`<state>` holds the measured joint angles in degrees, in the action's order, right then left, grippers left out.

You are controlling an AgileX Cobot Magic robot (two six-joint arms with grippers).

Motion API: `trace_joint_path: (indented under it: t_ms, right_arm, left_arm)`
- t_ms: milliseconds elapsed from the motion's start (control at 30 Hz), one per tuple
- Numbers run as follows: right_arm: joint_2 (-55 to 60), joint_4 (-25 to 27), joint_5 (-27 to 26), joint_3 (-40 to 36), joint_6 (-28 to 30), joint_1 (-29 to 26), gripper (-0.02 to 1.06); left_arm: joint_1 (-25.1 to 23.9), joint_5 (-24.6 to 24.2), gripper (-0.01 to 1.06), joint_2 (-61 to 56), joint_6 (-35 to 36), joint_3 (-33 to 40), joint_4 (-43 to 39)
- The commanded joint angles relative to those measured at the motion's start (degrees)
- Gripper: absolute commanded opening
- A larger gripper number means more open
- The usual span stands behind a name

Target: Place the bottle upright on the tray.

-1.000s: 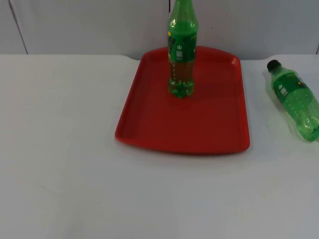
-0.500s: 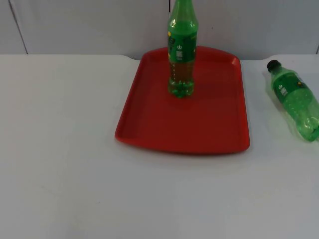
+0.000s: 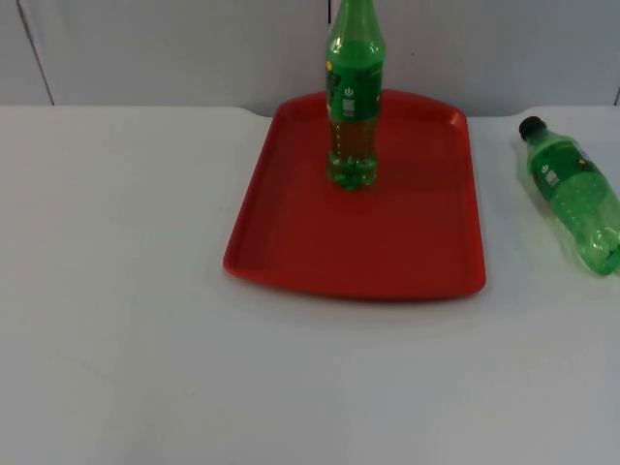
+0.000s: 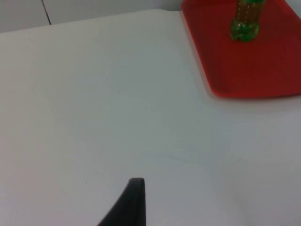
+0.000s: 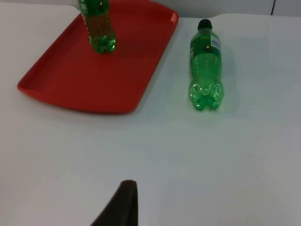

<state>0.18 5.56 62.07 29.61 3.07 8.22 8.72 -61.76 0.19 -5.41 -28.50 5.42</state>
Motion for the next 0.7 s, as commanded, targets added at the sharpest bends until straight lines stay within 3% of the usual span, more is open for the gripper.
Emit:
trace_joint_path:
  t_ms: [0, 667]
  right_arm:
    - [-0.2, 0.5, -0.3, -0.1, 0.4, -0.3, 1.05]
    - [0.7, 2.2, -1.0, 0.1, 0.4, -0.3, 1.05]
  left_arm:
    - [-0.2, 0.1, 1.05, -0.2, 0.4, 0.2, 0.1]
    - [-0.2, 0.1, 1.05, -0.2, 0.4, 0.2, 0.1]
